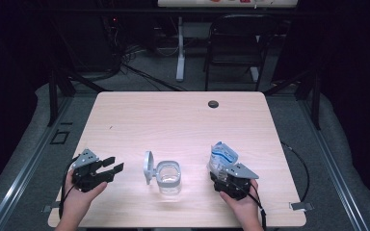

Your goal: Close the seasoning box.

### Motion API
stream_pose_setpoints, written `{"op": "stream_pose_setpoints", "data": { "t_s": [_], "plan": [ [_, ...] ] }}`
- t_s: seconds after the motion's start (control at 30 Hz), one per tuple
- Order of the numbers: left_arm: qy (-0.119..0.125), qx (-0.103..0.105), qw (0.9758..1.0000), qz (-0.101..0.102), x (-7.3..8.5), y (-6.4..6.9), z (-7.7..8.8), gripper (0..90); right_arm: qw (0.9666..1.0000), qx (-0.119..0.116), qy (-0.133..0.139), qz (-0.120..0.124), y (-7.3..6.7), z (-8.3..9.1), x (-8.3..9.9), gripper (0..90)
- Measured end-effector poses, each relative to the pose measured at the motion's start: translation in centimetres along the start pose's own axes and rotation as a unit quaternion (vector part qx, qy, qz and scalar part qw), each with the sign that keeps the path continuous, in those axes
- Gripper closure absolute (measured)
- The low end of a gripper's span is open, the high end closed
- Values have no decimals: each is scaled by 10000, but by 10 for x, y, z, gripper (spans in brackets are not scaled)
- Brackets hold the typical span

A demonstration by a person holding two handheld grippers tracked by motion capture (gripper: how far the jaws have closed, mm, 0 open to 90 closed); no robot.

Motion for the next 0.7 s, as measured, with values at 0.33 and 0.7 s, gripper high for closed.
{"op": "stream_pose_setpoints", "data": {
  "t_s": [0.33, 0.7],
  "plan": [
    [16, 4, 10000, 17, 0, -1, 0, 532, 9999, 72, -92, 84, -2, -5, 3, 361],
    [-14, -1, 10000, 6, 1, -1, 0, 532, 9997, 168, -181, 71, -3, -6, 3, 381]
  ]
}}
Point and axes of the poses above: each handheld gripper's, and its own axes: z roughly backward along the jaws, x roughly out of its underside, y roughly to its right, the point moved 3 cm from there along -z, roughly forward along the jaws, and after that the axes turned 11 degrees about x, right-handed, at the moved point
